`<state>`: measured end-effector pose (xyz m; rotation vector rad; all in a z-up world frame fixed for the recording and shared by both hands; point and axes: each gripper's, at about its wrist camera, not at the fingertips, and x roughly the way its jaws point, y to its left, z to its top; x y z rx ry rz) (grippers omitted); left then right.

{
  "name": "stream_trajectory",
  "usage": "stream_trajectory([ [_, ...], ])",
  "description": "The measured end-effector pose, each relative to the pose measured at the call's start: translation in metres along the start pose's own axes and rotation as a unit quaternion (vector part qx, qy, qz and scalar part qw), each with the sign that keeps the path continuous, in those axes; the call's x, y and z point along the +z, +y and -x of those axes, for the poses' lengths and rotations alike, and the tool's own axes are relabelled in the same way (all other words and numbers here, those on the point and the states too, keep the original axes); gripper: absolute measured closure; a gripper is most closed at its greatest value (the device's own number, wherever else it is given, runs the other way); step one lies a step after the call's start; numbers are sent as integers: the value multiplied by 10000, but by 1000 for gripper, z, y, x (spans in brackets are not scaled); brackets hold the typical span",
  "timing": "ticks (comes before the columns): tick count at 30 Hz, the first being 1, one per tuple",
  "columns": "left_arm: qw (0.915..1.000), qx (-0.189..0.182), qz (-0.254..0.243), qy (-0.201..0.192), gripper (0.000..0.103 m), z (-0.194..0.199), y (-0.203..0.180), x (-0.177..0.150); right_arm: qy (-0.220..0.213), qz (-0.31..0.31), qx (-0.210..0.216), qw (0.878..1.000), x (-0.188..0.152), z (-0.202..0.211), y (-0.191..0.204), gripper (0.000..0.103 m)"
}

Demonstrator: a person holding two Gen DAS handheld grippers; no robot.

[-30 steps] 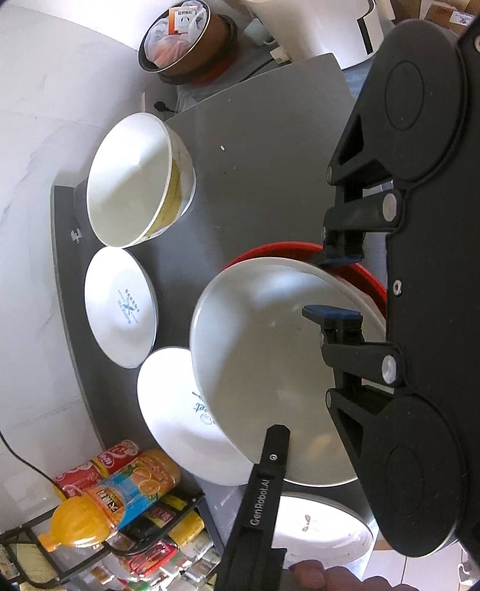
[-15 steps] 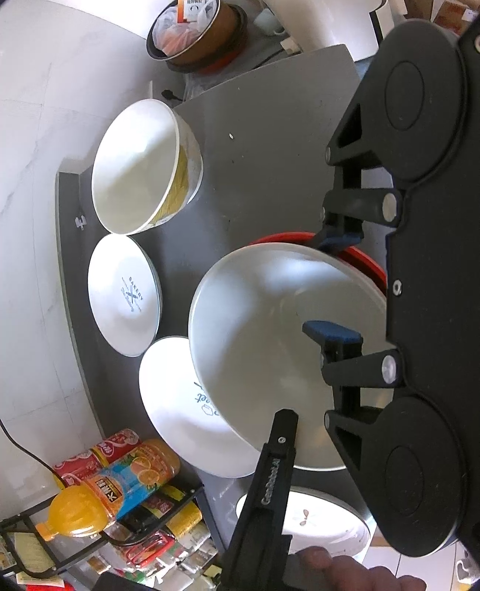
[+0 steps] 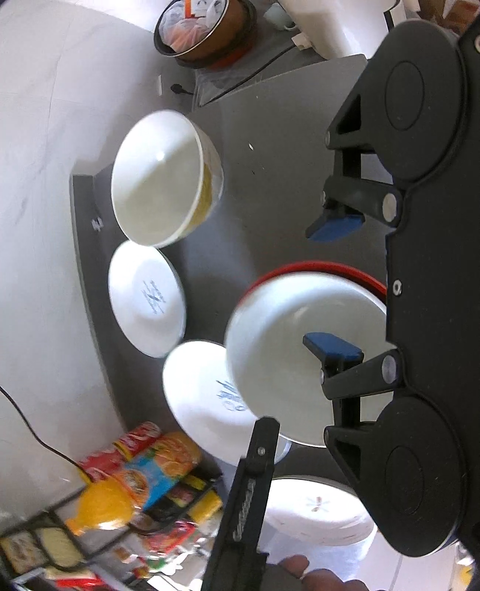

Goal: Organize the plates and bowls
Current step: 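Move both grippers to the yellow-banded cream bowl, then close both grippers on the rim of the yellow-banded bowl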

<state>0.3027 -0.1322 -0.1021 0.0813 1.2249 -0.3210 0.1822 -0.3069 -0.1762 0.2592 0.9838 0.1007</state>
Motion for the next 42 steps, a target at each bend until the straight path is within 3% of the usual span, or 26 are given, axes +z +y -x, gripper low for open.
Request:
stream_trajectory([
  [10,9994,121,15,-311,42,-5,-29,31,-448,-455,-26,9980,18,0,-44,48],
  [19,9983,84,145,-565,41,-31,-61,59,-592,-629,0,9963,34,-15,-80,48],
  [32,9979,87,326,-561,42,-81,-90,83,-756,-1201,-76,9898,55,-43,-125,48],
  [37,9980,5,353,-533,46,-98,-95,91,-770,-1400,-118,9871,61,-56,-138,48],
  [42,9978,-106,440,-475,58,-115,-98,96,-693,-1480,-122,9865,63,-69,-144,53],
])
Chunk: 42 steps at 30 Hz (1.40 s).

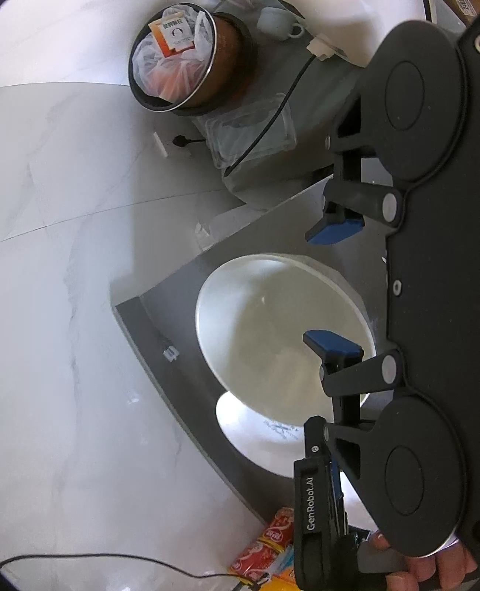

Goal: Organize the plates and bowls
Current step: 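Close both grippers on the rim of the yellow-banded bowl, then carry the yellow-banded bowl and lower it into the stacked bowls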

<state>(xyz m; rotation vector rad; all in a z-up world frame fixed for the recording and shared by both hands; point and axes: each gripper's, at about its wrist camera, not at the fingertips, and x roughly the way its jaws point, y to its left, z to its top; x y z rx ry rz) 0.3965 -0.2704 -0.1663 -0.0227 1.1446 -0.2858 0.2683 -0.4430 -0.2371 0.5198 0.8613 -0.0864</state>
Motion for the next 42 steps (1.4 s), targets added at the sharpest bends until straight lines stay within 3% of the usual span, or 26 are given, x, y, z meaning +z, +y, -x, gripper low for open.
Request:
stream_trajectory([
  [3,10000,-73,53,17,68,-8,-1,0,93,-82,-32,9999,-1,-10,-3,61],
  [5,9999,-132,87,40,75,-12,-2,0,166,-157,38,9997,-2,-15,-5,71],
  [12,9996,-229,51,-170,97,-23,-9,-1,150,-167,-15,9997,-3,-27,-5,78],
  [28,9994,-195,-31,-267,97,9,-1,6,-140,-238,75,9996,0,3,14,80],
  [42,9987,-298,1,-421,96,54,20,-4,-624,242,167,9976,-5,46,50,80],
])
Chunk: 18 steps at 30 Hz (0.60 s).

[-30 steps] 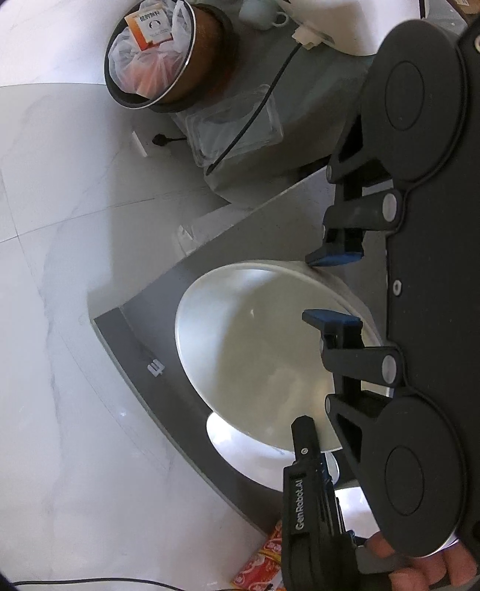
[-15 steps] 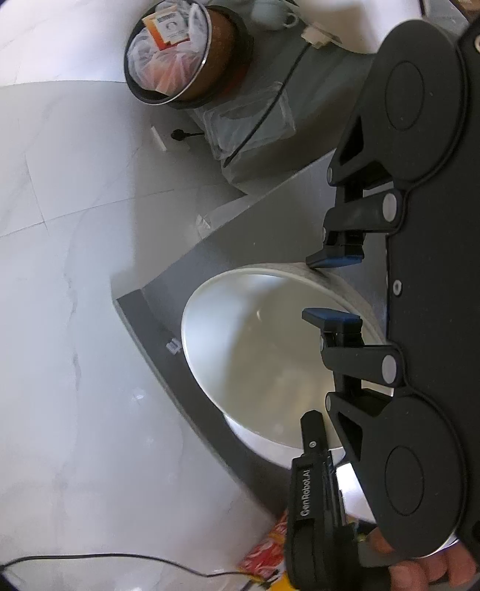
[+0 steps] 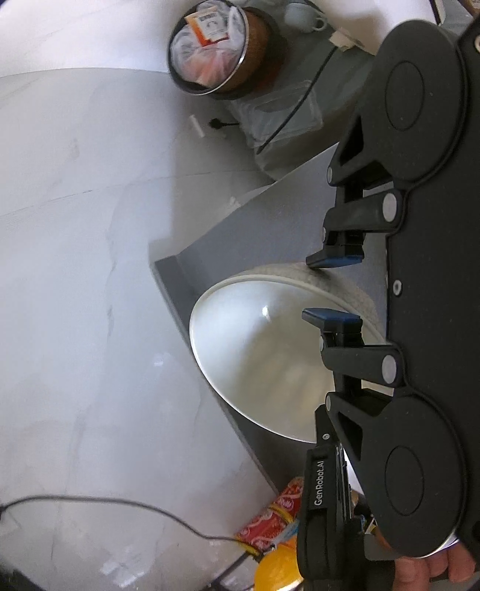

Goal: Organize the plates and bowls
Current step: 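Carry the yellow-banded bowl and lower it into the stacked bowls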

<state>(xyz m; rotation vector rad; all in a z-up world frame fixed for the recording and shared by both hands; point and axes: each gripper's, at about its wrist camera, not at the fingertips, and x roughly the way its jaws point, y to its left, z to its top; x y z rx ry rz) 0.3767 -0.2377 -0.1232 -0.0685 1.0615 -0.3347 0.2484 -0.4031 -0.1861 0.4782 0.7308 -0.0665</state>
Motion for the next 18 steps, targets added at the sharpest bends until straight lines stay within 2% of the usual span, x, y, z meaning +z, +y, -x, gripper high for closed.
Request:
stream_trajectory([
  [18,9994,-190,-20,-278,96,80,30,-19,-258,398,289,9985,-11,59,46,81],
])
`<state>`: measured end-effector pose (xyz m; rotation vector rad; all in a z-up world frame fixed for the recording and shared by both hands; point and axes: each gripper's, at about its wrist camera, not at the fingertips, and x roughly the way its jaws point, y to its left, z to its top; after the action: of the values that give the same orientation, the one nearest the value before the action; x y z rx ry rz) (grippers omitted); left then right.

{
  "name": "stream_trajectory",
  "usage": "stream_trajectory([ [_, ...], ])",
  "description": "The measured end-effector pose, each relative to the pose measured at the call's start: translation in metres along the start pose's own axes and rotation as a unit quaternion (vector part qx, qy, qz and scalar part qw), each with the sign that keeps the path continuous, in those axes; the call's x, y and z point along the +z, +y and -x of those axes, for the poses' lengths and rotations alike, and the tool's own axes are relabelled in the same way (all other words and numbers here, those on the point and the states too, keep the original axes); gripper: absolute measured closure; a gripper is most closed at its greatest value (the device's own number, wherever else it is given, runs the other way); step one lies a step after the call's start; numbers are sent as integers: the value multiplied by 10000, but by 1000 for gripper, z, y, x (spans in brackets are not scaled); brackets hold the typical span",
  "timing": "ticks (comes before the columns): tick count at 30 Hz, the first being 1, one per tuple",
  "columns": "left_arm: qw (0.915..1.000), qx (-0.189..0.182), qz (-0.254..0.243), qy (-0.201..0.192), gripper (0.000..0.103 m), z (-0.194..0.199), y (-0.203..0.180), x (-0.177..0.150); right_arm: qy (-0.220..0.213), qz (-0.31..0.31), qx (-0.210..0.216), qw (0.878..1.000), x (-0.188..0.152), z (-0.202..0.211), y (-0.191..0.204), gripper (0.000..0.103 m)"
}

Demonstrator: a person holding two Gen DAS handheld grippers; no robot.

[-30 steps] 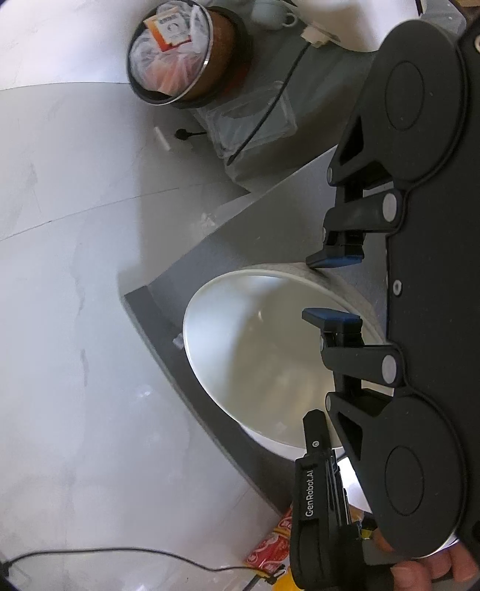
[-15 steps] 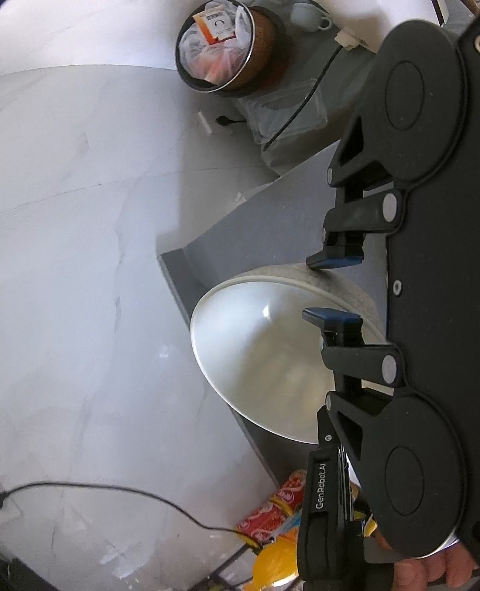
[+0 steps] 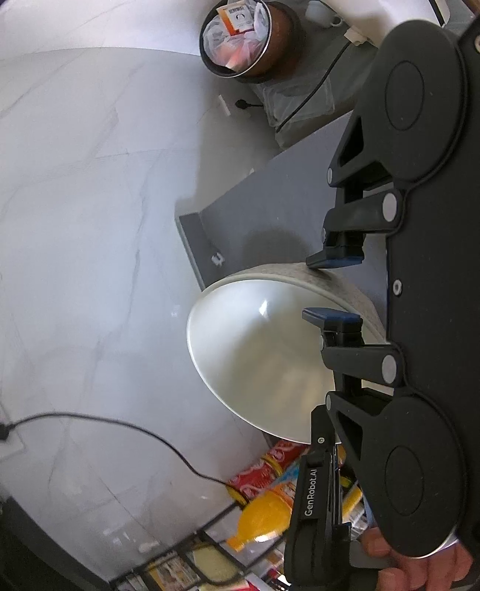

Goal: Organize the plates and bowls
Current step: 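Carry the yellow-banded bowl and lower it into the stacked bowls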

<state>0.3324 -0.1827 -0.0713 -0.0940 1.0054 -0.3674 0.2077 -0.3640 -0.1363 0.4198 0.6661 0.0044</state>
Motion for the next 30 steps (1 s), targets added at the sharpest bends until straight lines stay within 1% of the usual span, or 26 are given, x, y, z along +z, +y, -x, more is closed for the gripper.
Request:
stream_trajectory([
  [5,9998,-176,-4,125,96,18,10,-6,-17,96,19,10000,-5,14,13,81],
  [12,9995,-283,-3,150,95,37,24,-12,-19,179,65,9998,-11,29,29,81],
  [20,9995,-212,-246,32,95,57,33,-28,135,386,14,9992,-28,38,46,81],
  [24,9995,-161,-240,163,95,61,40,-38,312,502,1,9983,-38,37,53,81],
  [30,9987,-97,-134,481,95,51,52,-57,553,578,-55,9968,-55,33,58,81],
])
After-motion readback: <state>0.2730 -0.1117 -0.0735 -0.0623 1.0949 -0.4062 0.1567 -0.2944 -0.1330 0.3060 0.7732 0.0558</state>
